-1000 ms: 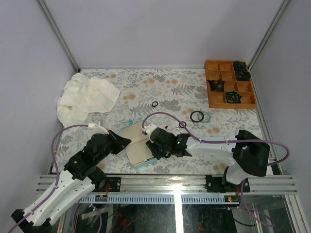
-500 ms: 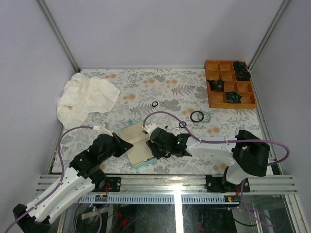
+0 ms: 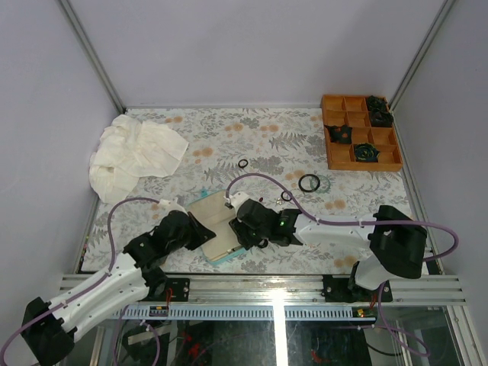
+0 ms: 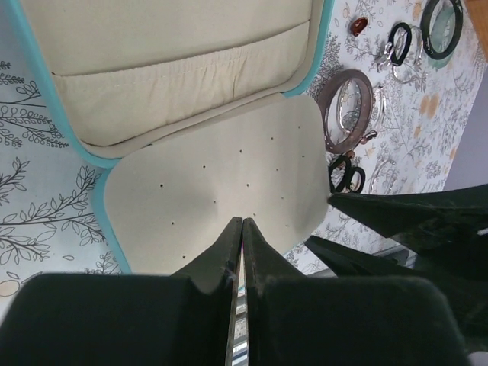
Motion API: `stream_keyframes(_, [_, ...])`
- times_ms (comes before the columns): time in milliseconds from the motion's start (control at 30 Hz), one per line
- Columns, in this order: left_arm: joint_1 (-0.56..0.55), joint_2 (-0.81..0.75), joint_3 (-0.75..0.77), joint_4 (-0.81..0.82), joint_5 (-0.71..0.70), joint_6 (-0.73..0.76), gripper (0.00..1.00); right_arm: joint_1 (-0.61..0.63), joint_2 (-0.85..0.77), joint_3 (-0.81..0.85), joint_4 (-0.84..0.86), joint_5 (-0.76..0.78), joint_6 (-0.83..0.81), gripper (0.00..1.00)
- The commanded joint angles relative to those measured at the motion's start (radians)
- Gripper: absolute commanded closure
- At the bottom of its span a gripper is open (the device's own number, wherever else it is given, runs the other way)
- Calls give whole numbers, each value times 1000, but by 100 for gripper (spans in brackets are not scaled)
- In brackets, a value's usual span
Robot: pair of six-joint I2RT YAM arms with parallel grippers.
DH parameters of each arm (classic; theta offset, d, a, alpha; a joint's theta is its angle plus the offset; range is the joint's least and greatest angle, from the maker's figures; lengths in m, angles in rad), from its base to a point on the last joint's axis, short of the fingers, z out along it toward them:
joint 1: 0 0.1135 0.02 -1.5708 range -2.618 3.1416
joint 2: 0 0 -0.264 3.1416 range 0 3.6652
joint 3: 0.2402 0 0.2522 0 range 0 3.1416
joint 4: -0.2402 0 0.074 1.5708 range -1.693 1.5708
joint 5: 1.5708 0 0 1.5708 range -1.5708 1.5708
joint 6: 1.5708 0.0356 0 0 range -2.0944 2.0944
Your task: Organize the mixed jewelry
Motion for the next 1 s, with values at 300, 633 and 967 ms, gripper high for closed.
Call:
stream_keyframes(300, [-15, 71, -29, 151, -13, 0, 98, -11, -269, -20, -169, 166, 46, 41])
stream_keyframes(633, [-17, 11, 29, 61, -35, 16, 82, -136, -379, -133, -231, 190, 131, 41])
stream_keyframes(967, [-17, -16, 67, 2, -66, 28, 77, -260, -361, -137, -231, 153, 108, 43])
